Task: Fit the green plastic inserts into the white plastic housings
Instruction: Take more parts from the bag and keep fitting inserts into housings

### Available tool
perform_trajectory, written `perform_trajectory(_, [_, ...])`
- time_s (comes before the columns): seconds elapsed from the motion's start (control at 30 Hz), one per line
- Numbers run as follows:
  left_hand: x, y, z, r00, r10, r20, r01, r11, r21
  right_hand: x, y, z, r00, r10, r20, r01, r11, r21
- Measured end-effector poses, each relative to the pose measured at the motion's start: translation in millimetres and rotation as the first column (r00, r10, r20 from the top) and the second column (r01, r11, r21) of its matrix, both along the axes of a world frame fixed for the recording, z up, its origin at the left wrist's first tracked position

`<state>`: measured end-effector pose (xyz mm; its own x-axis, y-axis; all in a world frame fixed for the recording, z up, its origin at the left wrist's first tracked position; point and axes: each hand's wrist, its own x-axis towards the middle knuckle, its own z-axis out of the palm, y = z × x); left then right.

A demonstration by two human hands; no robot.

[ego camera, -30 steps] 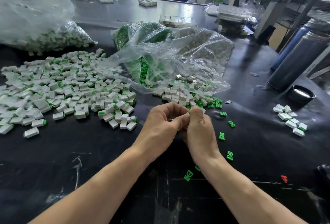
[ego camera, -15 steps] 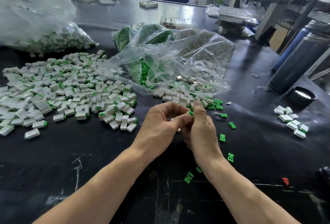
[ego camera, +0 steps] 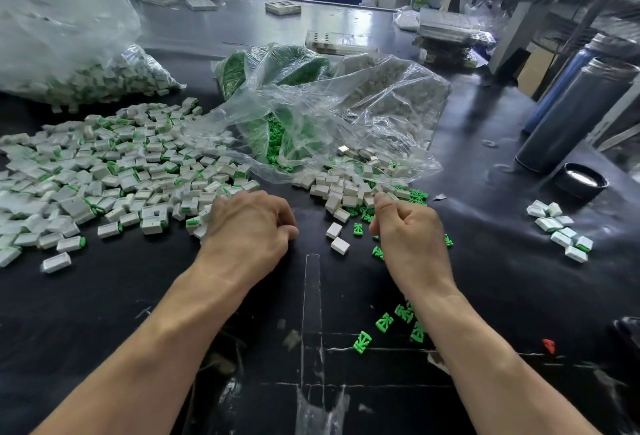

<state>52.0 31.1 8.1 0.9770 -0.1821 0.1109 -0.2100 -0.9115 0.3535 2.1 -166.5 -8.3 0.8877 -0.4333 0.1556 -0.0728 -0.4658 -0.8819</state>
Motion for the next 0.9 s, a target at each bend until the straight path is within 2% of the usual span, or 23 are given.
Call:
perform_trajectory(0.17, [3,1,4,0.998,0.053,-0.018,-0.05,0.991,0.127,4,-16,1,0.999,-0.025,-0.022,0.023,0.993,-0.117])
perform_trajectory(0.33, [4,3,6,0.995,0.094,-0.036,-0.086,0.977,0.193,6,-20,-1,0.989,0.005,-0.147,-0.038,0.974,-0.222])
perform_trajectory(0.47, [0,-1,6,0.993,0.106,0.054,-0.115,0.968,0.222,5,-16,0,0.982,0.038,-0.187,-0.088,0.959,-0.269])
perform_trajectory(0.53, [-7,-8,0,0.991,0.032,0.131,-0.046,0.993,0.107,6,-14,0,0.978,0.05,-0.202,-0.114,0.942,-0.316])
perform_trajectory(0.63, [-15,-23,-8,0.968,-0.158,0.194,0.182,0.977,-0.112,9,-11,0,0.972,0.036,-0.234,-0.133,0.9,-0.414])
perform_trajectory(0.77, [-17,-37,-17,0.933,-0.327,0.152,0.341,0.937,-0.08,11,-10,-1,0.967,0.023,-0.255,-0.145,0.872,-0.468])
perform_trajectory(0.9, [-15,-39,-19,0.928,-0.342,0.151,0.352,0.934,-0.051,12,-10,-2,0.968,0.014,-0.25,-0.144,0.848,-0.509])
